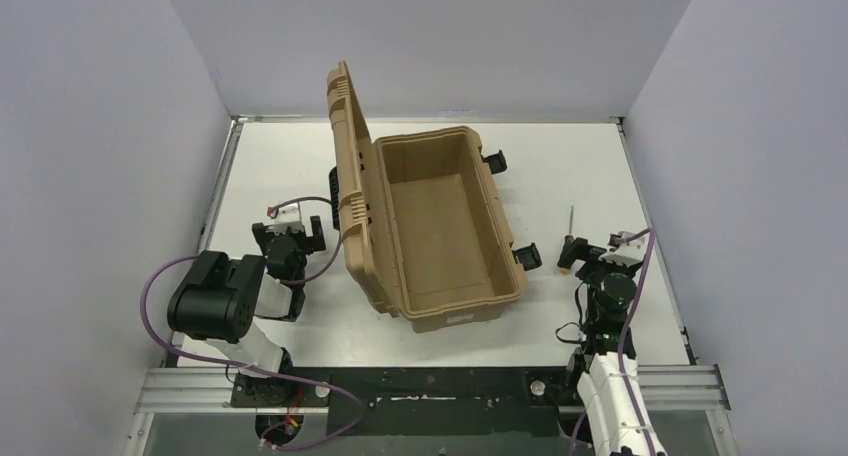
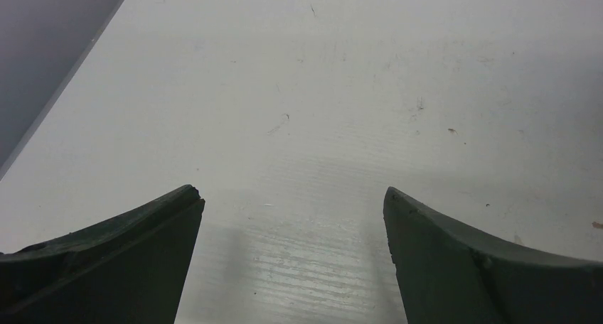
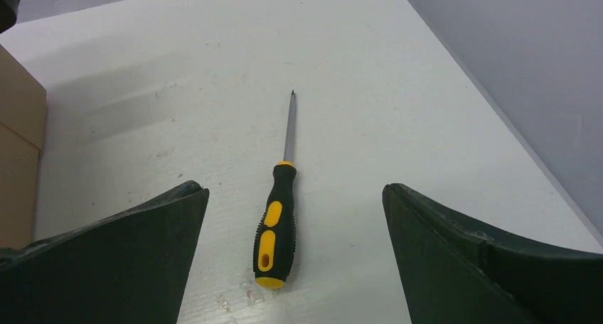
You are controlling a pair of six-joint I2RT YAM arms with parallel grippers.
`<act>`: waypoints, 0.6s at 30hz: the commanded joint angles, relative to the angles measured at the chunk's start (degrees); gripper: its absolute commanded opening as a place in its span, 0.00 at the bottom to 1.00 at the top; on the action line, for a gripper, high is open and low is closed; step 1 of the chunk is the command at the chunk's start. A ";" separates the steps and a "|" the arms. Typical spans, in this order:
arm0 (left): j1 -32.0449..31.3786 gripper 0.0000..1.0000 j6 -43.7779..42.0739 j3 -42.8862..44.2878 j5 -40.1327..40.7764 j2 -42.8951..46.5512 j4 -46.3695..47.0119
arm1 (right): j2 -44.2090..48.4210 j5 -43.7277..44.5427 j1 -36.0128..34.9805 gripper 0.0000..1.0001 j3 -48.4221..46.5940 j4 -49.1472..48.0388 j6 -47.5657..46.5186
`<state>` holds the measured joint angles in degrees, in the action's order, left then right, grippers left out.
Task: Put the screwdriver in the bin
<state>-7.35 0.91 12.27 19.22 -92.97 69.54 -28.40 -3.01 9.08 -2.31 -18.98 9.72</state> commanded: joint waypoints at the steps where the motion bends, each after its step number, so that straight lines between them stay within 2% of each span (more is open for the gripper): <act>1: 0.43 0.97 0.30 1.44 -0.59 0.32 1.86 | -2.85 1.77 0.23 1.00 -2.29 -6.50 0.63; 4: 0.37 0.97 0.16 1.44 -0.46 0.17 1.99 | -7.10 5.01 0.23 1.00 -9.23 -2.84 3.86; 6: 0.33 0.97 0.00 1.43 -0.40 0.16 2.09 | -11.53 6.70 0.23 1.00 -16.08 3.30 6.07; 14: 0.33 0.97 0.17 1.42 -0.38 0.28 1.88 | -43.83 -0.07 0.15 1.00 -48.59 37.09 0.68; 18: 0.25 0.97 0.23 1.44 -0.42 0.31 1.93 | -55.63 -0.65 0.09 0.96 -58.30 46.73 0.10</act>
<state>-7.35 0.89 12.27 19.22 -92.97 69.54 -75.81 -2.24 9.06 -54.54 10.52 11.29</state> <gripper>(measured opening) 0.971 0.987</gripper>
